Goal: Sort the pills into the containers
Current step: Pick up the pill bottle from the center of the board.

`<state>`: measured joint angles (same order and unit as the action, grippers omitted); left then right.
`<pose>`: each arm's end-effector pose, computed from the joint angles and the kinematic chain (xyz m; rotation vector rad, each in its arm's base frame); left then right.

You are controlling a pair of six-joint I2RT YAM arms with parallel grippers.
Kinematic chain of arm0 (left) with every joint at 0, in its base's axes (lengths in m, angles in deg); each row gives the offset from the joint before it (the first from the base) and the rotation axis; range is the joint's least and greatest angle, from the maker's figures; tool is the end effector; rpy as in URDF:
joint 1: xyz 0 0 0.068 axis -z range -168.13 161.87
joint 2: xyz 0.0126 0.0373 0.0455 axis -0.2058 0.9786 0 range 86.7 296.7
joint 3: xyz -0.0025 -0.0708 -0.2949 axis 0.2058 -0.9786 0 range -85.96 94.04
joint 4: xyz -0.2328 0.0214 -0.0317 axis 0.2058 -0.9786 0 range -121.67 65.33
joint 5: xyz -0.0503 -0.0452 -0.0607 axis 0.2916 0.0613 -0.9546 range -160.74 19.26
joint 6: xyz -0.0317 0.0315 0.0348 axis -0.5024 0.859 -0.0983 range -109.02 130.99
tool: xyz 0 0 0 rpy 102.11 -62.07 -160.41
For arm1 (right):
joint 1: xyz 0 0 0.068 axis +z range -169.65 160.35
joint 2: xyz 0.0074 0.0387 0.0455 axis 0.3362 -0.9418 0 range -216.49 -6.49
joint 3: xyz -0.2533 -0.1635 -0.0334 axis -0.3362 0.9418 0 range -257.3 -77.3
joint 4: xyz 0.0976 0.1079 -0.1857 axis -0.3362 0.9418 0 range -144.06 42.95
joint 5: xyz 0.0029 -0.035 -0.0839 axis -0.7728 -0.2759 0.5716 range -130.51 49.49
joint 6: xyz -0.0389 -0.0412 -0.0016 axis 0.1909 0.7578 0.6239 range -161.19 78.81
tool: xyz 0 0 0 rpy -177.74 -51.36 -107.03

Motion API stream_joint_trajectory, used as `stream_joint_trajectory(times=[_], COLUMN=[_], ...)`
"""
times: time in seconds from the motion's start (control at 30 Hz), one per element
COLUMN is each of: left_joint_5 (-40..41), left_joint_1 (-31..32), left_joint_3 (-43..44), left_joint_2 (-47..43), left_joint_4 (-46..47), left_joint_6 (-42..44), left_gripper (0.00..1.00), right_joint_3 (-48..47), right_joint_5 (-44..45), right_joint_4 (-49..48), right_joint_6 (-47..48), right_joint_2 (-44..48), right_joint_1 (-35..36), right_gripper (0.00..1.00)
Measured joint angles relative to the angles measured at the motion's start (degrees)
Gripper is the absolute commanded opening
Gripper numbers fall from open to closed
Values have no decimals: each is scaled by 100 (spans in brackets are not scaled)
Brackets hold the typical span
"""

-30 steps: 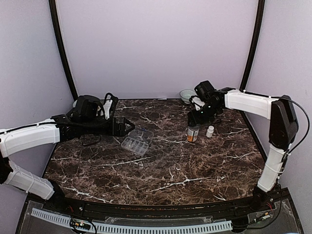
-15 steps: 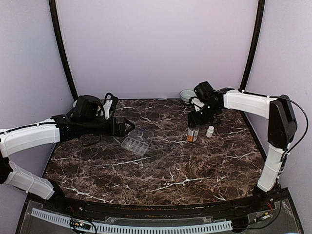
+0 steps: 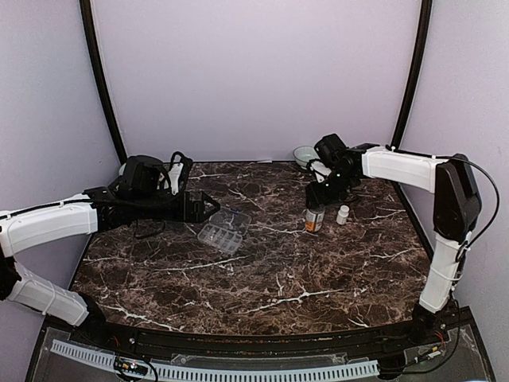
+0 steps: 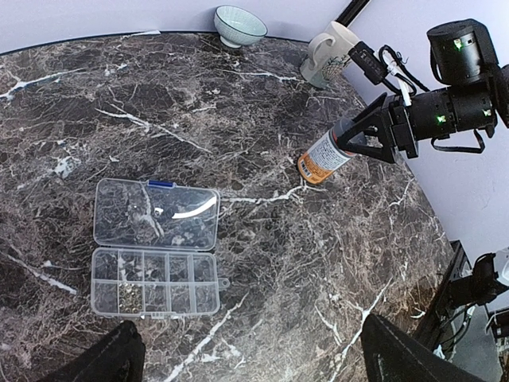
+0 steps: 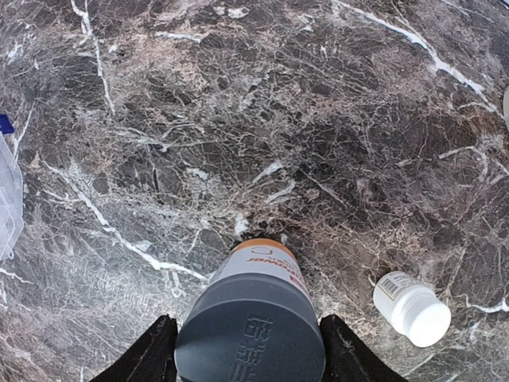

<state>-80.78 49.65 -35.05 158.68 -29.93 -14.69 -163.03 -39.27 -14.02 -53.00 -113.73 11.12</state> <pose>0.1969 -0.1612 0.3221 0.3406 2.1090 -0.8558 0.3322 0.1968 0.2718 -0.4314 2.6275 0.2183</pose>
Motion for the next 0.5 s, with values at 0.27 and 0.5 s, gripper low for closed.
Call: stream_joint_trajectory(times=[0.27,0.5], left_joint_5=[0,-11], left_joint_1=[0,0], left_joint_3=[0,0], left_joint_2=[0,0], left_joint_4=[0,0], left_joint_6=[-22,-31], left_gripper=[98,98], right_joint_3=[-42,-66], right_joint_5=[-15,-46], right_joint_4=[37,42], right_joint_6=[61,83], right_joint_2=[-72,-87], right_joint_1=[2,2], right_gripper=[49,31])
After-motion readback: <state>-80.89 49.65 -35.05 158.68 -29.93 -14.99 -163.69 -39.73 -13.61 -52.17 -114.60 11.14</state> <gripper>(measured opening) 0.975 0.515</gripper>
